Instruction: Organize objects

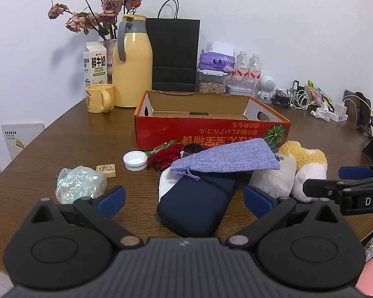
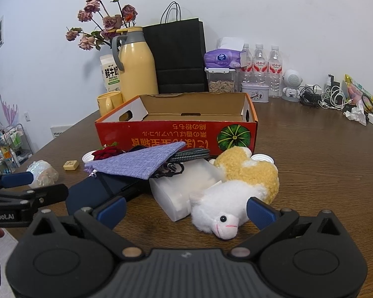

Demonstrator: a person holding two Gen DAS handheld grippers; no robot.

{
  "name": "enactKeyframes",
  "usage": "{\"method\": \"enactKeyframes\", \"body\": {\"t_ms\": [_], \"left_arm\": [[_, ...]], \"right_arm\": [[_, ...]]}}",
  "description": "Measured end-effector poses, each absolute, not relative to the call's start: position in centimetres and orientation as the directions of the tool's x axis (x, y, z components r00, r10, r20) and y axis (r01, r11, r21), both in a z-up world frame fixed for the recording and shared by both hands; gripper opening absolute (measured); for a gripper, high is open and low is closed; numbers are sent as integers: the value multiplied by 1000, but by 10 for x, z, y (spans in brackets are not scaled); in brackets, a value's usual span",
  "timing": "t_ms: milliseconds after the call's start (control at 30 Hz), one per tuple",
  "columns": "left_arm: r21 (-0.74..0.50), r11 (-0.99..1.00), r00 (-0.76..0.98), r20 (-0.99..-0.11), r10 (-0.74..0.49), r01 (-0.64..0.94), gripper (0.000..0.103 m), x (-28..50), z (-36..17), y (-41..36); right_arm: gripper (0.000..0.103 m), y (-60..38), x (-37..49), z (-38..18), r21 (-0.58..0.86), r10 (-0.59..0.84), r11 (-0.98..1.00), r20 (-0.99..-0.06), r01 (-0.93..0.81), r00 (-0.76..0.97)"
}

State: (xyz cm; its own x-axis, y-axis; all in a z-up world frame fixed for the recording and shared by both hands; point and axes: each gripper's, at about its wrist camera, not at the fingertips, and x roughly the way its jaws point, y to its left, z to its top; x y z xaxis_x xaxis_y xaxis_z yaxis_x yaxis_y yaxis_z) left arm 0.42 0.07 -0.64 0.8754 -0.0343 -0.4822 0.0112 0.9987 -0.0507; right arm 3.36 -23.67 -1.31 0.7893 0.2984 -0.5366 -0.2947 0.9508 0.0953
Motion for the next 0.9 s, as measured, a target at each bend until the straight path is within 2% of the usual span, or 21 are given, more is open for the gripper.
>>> {"method": "enactKeyframes", "body": {"t_ms": [900], "left_arm": [[-51, 999, 876, -481, -37, 14, 103, 5, -7, -1]], "right_arm": [[103, -237, 34, -15, 95, 298, 951, -538, -294, 789]]}}
